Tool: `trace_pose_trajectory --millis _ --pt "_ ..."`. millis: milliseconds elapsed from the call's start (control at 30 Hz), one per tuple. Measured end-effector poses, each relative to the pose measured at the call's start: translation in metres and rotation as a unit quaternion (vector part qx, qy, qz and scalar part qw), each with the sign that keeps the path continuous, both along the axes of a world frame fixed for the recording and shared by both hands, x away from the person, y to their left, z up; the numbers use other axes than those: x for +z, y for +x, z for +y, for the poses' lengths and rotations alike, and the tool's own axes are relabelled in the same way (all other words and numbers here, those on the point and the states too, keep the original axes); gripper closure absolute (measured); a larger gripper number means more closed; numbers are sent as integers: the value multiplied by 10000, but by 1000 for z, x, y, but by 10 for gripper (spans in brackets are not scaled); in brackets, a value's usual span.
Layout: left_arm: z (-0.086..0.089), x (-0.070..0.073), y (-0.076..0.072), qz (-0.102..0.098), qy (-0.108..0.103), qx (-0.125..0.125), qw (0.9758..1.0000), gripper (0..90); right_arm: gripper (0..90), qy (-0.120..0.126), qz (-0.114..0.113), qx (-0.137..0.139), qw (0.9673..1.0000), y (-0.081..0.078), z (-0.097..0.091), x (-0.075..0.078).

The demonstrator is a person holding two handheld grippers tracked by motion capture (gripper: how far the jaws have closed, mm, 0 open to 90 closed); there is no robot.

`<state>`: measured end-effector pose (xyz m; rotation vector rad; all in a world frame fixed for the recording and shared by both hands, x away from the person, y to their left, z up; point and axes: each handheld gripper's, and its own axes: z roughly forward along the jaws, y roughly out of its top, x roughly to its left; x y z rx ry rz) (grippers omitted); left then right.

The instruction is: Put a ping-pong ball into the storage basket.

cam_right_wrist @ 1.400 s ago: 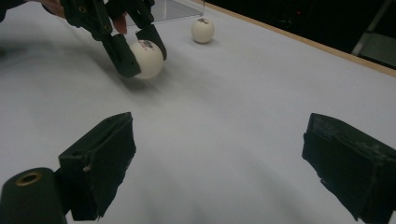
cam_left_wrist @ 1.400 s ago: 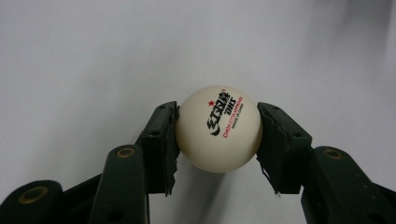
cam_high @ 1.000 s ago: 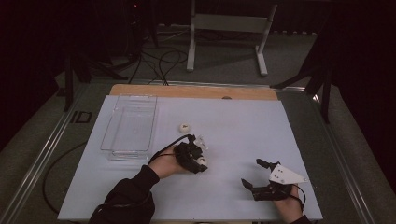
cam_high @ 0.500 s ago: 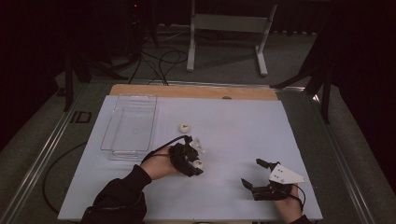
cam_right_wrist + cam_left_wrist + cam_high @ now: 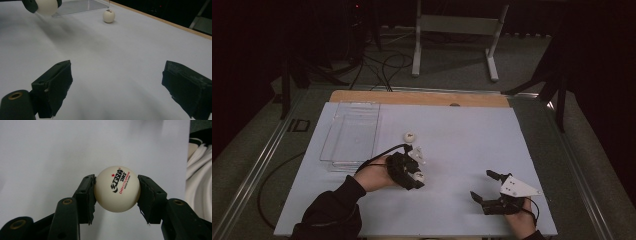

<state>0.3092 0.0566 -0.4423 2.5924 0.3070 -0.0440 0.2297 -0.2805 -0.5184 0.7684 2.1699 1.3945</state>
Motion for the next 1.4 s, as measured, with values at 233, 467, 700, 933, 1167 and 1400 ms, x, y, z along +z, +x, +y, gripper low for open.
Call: trace_pose_trajectory --millis 233,467,700,933,1167,1400 --pt "8 10 -1 -28 -12 2 10000 523 92 -3 -20 0 10000 0 0 1" --pt "16 18 -2 -65 -6 17 10000 522 93 -12 -29 0 10000 0 0 1" --pt "25 28 -1 -91 -30 94 9999 523 92 17 -21 6 10000 0 0 1" --pt "34 38 0 -139 -65 178 9997 522 92 19 -43 -2 10000 -1 1 1" --pt "43 50 4 -173 -110 314 9993 523 92 37 -23 -8 10000 -1 1 2" --pt "52 59 8 -217 -126 478 9985 523 92 38 -19 -15 10000 -1 1 2"
